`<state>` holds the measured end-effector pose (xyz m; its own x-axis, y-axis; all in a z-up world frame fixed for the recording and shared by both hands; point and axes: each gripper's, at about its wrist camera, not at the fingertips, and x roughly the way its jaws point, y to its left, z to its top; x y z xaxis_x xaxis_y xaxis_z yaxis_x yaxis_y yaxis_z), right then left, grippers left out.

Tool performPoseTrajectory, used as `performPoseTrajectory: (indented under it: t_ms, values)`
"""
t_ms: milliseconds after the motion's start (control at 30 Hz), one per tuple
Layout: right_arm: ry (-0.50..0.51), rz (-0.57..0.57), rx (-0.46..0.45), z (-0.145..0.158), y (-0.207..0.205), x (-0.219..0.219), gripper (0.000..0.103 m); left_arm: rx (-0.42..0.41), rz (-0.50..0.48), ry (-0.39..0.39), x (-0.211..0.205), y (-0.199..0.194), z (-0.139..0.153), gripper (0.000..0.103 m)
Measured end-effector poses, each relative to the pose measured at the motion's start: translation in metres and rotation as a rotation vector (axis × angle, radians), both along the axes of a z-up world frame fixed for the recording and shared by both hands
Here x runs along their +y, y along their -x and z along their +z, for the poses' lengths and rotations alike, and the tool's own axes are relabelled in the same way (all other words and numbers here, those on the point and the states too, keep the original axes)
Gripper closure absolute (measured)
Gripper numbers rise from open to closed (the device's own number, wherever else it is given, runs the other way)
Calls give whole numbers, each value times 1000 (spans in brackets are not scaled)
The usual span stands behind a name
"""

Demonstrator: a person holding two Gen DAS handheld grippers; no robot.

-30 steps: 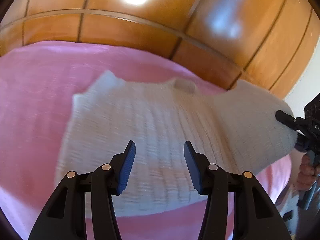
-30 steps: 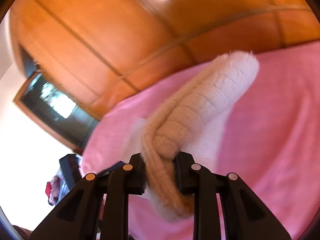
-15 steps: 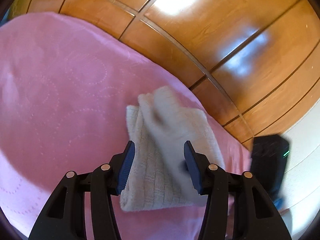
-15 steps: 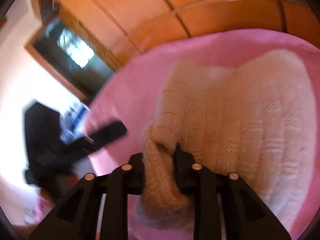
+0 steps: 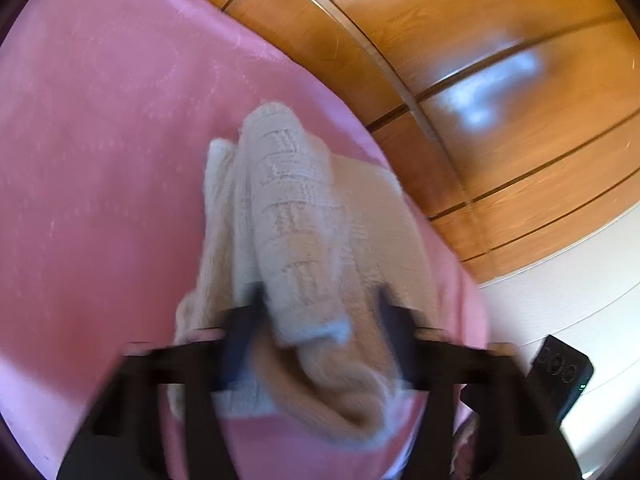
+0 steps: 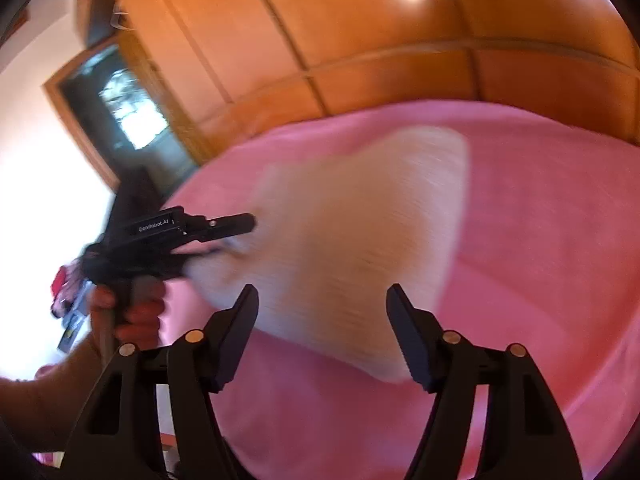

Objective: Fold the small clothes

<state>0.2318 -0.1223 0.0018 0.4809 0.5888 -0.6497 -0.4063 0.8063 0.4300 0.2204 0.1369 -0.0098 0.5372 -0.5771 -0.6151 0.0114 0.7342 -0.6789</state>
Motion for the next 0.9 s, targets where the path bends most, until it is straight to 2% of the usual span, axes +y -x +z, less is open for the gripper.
performPoseTrajectory:
  t_ms: [67,133,167,200,233,267,300,333,433,500,567,633,700,800,867,900]
  values:
    - [-6,-15,4,-6,2,-2,42,-54,2,-48,-5,1,11,84]
    - [-2,-4,1,-15,7,10,43,-113,20,-150,-5,7,24,85]
    - [29,5,8,-23,7,21,42,-136,40,-242,-6,8,27,85]
    - [55,14,19,-30,8,28,43,-132,61,-354,-8,6,22,85]
    - [86,32,37,-46,8,46,42,-109,65,-417,-10,3,15,85]
    - [103,43,32,-54,11,54,42,-50,65,-469,-11,-3,0,85]
    - [149,48,-1,-59,14,63,42,-16,78,-488,-10,-3,-8,80]
    - [177,45,-23,-59,16,68,39,-21,97,-497,-9,-1,-7,78]
    - [166,48,-29,-51,17,68,33,-84,149,-495,-4,12,16,64]
    - [157,55,-22,-45,14,59,34,-129,179,-489,-1,17,29,62]
    - [99,46,-26,-28,13,41,34,-169,177,-486,-4,22,41,62]
    - [61,12,-52,-16,7,32,34,-178,167,-502,-10,18,44,60]
    - [41,-27,-73,-6,-8,24,34,-173,159,-521,-13,14,43,40]
    - [43,-69,-96,2,-44,36,38,-143,171,-549,-18,3,32,38]
    - [79,-74,-63,-11,-69,52,39,-101,141,-619,-24,-3,16,38]
    - [165,-81,-10,-33,-84,66,38,-70,123,-662,-26,-9,4,33]
